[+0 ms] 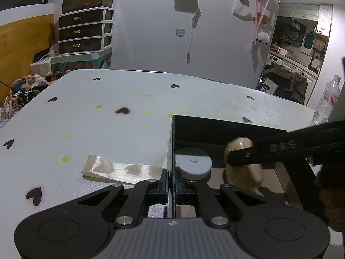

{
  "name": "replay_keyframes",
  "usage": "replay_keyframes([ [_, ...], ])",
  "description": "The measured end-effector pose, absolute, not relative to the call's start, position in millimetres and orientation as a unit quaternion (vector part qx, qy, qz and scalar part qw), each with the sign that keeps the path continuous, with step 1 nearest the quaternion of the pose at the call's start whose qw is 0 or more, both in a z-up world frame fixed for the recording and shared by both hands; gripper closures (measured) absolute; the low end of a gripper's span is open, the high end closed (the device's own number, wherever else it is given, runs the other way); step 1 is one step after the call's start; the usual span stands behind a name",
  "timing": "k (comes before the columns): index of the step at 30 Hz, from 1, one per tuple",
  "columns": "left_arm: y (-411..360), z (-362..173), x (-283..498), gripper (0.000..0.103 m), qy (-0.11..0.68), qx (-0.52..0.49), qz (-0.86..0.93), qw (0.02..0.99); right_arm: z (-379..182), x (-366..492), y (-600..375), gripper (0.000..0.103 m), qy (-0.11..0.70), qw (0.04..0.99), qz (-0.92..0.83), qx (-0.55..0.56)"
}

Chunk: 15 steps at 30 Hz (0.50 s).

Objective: Organize rigid objects
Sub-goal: 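Place the beige case in the box beside the tape measure, release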

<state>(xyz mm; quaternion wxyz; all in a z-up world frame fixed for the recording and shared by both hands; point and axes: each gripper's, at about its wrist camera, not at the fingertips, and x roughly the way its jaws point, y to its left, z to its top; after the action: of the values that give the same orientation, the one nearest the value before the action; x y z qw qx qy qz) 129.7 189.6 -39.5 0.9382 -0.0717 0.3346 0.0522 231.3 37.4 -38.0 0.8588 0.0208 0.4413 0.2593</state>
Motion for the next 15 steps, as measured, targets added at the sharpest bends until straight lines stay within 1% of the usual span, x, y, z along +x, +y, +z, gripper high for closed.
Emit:
replay_keyframes([
  [9,192.0,-40.3,129.7,0.097,0.334,-0.077,0.047,0.938,-43.8,238.1,54.1,0.058,0.457,0.856,0.242,0.004],
  [15,193.2,-40.6,130.1,0.096,0.335,-0.080,0.046,0.938,-42.6,241.0,52.7,0.056,0.461,0.853,0.245,0.010],
])
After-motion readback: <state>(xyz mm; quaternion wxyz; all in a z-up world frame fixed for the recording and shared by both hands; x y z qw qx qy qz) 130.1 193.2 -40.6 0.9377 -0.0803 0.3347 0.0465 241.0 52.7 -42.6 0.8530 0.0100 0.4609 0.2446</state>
